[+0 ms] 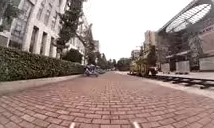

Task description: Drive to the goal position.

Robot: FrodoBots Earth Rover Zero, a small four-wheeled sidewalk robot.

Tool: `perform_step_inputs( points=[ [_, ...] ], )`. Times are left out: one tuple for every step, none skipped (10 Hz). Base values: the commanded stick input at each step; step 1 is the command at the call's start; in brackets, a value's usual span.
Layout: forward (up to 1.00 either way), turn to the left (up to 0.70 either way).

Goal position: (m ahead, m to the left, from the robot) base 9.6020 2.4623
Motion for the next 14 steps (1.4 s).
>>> perform_step_inputs(
  points=[
    [0.7,0.0],
    [0.7,0.0],
    [0.7,0.0],
    [0.7,0.0],
    [0.7,0.0],
    [0.7,0.0],
    [0.7,0.0],
    [0.7,0.0],
    [0.7,0.0],
    [0.7,0.0],
    [0.7,0.0],
    [0.7,0.0],
    [0.7,0.0],
    [0.7,0.0]
  ],
)
